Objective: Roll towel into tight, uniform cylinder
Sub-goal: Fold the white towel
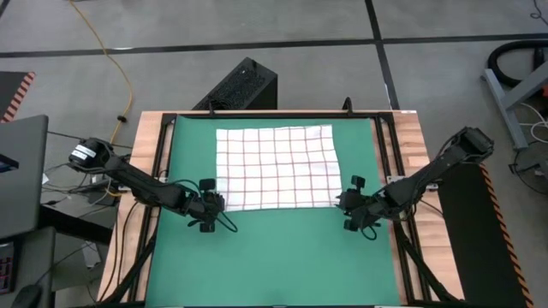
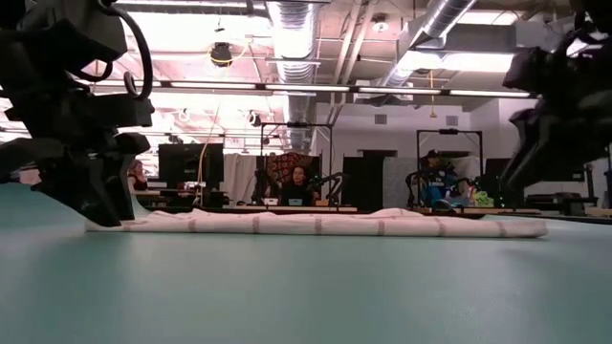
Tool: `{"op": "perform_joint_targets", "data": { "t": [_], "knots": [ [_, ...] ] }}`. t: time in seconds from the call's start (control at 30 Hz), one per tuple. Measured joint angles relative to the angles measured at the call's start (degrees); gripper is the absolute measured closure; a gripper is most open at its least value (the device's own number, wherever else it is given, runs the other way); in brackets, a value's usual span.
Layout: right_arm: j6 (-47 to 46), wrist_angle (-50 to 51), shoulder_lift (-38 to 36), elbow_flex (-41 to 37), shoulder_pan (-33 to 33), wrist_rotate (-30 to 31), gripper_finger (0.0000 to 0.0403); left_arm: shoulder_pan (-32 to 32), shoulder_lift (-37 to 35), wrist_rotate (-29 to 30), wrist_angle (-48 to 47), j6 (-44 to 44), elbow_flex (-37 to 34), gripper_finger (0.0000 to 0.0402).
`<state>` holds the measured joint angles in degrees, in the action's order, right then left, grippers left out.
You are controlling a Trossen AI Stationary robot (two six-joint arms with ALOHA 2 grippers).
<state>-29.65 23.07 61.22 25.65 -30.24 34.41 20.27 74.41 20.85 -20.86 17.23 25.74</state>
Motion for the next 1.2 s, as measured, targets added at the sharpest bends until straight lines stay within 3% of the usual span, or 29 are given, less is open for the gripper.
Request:
{"op": "perform_joint_targets", "data": {
  "t": [0.17, 0.5, 0.67, 0.93, 1.2],
  "knots": [
    [5.60, -2.99, 0.65, 0.00, 0.15, -0.09, 0.0254, 0.03, 0.02, 0.61, -0.20, -0.02, -0.04, 0.0290],
    [6.20, -5.65, 9.16, 0.07, 0.75, -2.52, 0.0153, 0.02, 0.02, 0.67, -0.15, 0.50, -0.07, 0.0290],
    [5.86, -5.95, 13.68, 0.07, 1.08, -3.01, 0.0138, 0.02, 0.02, 0.69, -0.15, 0.55, -0.09, 0.0290],
    [0.37, -2.76, 18.79, 0.48, 5.35, -3.95, 0.0149, 0.02, 0.04, 0.83, -0.22, 0.44, -0.11, 0.0290],
    [-2.57, -3.74, 20.36, 0.59, 7.39, -9.10, 0.0260, 0.02, 0.04, 0.73, -0.31, -0.22, -0.11, 0.0290]
  ]
}}
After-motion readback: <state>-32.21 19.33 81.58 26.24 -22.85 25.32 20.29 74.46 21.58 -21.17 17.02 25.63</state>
